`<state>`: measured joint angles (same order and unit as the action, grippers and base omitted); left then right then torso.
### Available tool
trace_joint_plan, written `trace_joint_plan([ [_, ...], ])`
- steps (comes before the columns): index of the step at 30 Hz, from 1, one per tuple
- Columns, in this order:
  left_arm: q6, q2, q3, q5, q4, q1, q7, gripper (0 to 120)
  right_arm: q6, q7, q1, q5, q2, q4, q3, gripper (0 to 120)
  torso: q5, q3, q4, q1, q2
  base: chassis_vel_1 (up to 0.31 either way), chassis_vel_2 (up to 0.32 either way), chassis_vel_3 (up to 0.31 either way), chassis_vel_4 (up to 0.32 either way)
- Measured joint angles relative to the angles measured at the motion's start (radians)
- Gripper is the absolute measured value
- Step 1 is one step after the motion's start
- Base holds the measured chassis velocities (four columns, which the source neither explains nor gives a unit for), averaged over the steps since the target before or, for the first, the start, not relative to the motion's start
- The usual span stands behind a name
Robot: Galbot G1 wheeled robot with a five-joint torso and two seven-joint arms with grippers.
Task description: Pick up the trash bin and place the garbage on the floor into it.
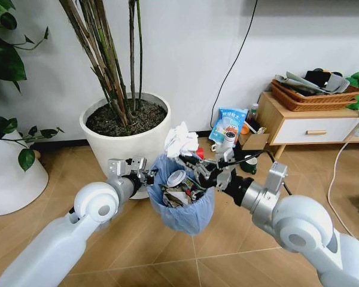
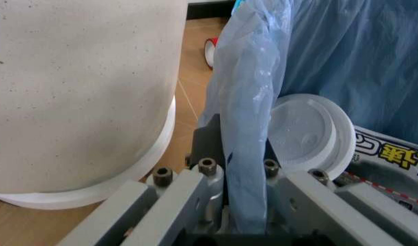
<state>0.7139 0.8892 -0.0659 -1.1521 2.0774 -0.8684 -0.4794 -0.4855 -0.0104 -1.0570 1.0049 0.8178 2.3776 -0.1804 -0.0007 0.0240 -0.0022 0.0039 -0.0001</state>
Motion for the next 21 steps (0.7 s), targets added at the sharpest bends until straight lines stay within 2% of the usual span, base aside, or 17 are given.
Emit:
trace_joint_plan([
  [6,0.000,0.002,-0.003,0.005,0.000,-0.004,0.001,0,-0.012,0.038,0.012,-0.043,-0.005,-0.040,0.021,30,-0.0001,0.000,0.0000,0.000,0.000,0.000,0.000,0.000,0.000],
  [8,0.000,0.002,-0.004,0.005,0.000,-0.004,0.001,0,-0.009,0.046,0.015,-0.053,-0.006,-0.047,0.024,33,-0.0001,0.000,0.0000,0.000,0.000,0.000,0.000,0.000,0.000],
  [11,-0.001,-0.004,-0.008,0.006,0.002,-0.004,0.002,0,0.006,0.062,0.026,-0.079,0.004,-0.071,0.024,51,0.0001,0.000,0.0000,0.000,0.000,0.000,0.000,0.000,0.000],
  [13,-0.001,-0.006,-0.011,0.006,0.002,-0.005,0.002,0,0.011,0.061,0.026,-0.084,0.009,-0.075,0.021,54,0.0002,0.000,0.0000,0.000,0.000,0.000,0.000,0.000,0.000],
  [15,-0.001,-0.011,-0.020,0.013,0.002,-0.014,0.003,0,0.035,0.048,0.022,-0.119,0.019,-0.087,0.008,64,-0.0001,0.000,0.0000,0.000,0.000,0.000,0.000,0.000,0.000],
  [16,-0.001,-0.011,-0.020,0.013,0.002,-0.014,0.003,0,0.035,0.048,0.022,-0.119,0.019,-0.087,0.008,64,-0.0001,0.000,0.0000,0.000,0.000,0.000,0.000,0.000,0.000],
  [19,0.001,-0.022,-0.053,0.037,0.011,-0.056,0.008,0,0.060,-0.008,0.006,-0.176,0.034,-0.102,-0.030,79,-0.0001,0.000,0.0000,0.000,0.000,0.000,0.000,0.000,0.000],
  [20,0.001,-0.022,-0.053,0.037,0.011,-0.056,0.008,0,0.060,-0.008,0.006,-0.176,0.034,-0.102,-0.030,79,-0.0001,0.000,0.0000,0.000,0.000,0.000,0.000,0.000,0.000],
  [21,0.001,-0.028,-0.065,0.046,0.015,-0.073,0.012,0,0.063,-0.026,0.000,-0.191,0.038,-0.105,-0.042,84,-0.0001,0.000,0.0000,0.000,0.000,0.000,0.000,0.000,0.000],
])
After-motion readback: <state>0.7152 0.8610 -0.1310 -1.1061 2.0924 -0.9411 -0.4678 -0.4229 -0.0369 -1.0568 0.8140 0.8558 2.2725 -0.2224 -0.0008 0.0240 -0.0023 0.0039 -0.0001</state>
